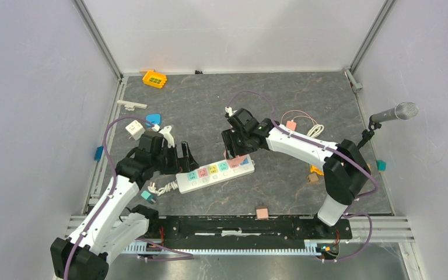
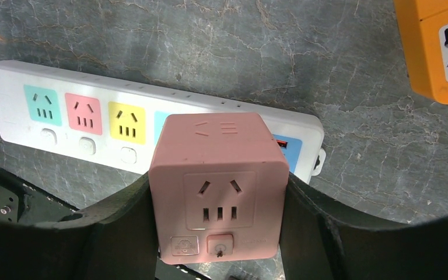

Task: Insert the plug
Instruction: Insert the plug into the socket.

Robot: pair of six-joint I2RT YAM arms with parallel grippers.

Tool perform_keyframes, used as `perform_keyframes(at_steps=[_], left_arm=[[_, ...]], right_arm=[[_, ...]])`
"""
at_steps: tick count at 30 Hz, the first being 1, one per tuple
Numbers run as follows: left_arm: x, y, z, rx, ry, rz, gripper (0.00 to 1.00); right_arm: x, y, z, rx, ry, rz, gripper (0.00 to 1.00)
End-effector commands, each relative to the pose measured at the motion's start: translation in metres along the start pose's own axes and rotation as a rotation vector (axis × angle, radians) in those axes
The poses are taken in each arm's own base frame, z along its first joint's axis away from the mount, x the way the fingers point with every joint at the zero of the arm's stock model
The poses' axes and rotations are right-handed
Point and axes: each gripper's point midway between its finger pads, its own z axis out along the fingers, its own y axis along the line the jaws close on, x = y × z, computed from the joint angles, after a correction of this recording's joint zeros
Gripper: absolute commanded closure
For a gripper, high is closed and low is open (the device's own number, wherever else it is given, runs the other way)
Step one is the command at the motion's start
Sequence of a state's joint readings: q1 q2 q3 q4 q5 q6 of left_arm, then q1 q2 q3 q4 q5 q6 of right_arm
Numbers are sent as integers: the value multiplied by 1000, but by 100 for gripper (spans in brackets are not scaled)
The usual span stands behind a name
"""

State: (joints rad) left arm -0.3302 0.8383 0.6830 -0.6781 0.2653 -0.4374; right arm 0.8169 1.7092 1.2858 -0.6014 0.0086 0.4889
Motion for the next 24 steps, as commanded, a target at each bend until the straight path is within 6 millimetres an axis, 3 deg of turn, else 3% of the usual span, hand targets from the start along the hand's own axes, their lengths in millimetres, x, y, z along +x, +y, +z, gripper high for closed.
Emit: perform_keyframes(at_steps=[1, 10, 24], left_arm=[[-7, -8, 0, 34, -26, -18, 0], [-6, -7, 0, 32, -25, -20, 0], [-7, -7, 1, 34, -24, -21, 0]], right_arm=[[-2, -1, -3, 3, -22, 15, 100], [12, -6, 10, 20, 17, 17, 100], [19, -4, 23, 42, 44, 12, 100]])
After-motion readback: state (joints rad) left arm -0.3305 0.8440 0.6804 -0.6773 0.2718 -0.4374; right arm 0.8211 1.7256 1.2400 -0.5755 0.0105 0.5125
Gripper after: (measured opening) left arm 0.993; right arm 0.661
